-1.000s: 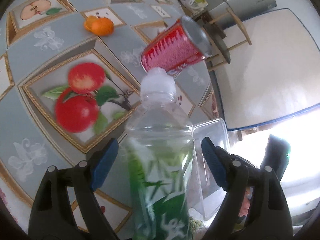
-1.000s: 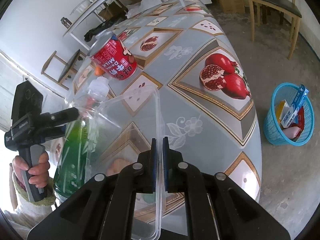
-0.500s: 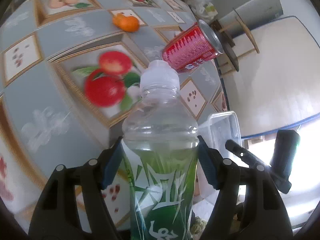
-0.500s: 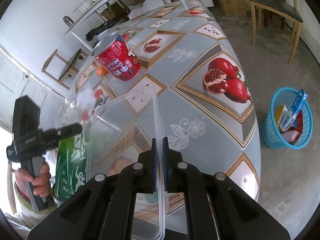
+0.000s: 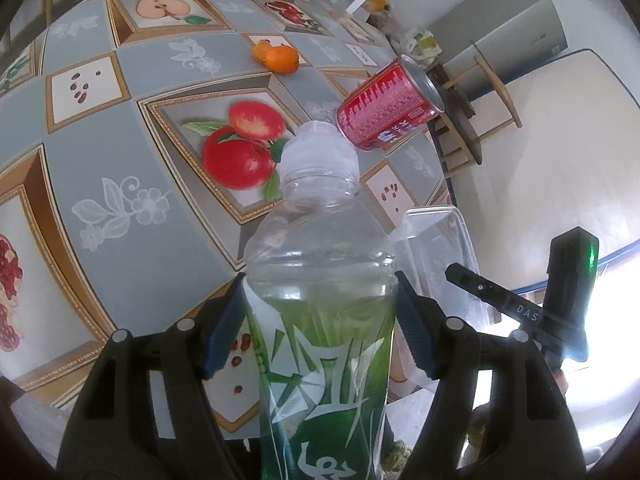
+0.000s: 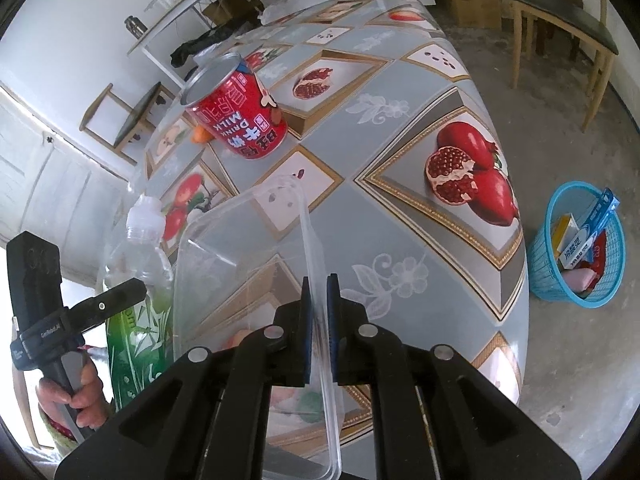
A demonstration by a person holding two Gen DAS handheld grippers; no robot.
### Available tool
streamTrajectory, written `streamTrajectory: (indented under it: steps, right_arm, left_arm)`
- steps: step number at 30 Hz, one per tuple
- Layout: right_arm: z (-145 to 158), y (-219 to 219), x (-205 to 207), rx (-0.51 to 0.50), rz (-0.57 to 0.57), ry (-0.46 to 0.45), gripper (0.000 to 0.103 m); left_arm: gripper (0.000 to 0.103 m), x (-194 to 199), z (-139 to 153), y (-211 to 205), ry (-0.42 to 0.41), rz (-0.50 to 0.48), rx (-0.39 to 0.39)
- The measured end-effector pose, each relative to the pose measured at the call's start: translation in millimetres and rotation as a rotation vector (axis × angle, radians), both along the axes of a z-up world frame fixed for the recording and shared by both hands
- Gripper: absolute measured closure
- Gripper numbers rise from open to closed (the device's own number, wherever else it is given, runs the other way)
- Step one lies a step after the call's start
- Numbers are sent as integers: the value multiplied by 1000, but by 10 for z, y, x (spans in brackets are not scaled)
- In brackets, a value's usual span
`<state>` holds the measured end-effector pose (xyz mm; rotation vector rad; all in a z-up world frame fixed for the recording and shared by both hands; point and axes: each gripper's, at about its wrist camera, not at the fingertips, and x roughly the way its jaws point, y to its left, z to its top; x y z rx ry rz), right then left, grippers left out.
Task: Collect trash
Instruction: 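Carry the green bottle and clear container over the blue wastebasket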
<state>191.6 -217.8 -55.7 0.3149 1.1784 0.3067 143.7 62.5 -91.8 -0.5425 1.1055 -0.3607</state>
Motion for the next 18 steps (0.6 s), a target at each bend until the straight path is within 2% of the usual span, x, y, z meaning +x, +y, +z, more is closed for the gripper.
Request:
streamTrajectory:
  steps: [18]
  right_arm:
    - [28, 142, 42, -48, 1, -14, 98]
  left_arm:
    - [36, -138, 55, 156, -43, 53, -31]
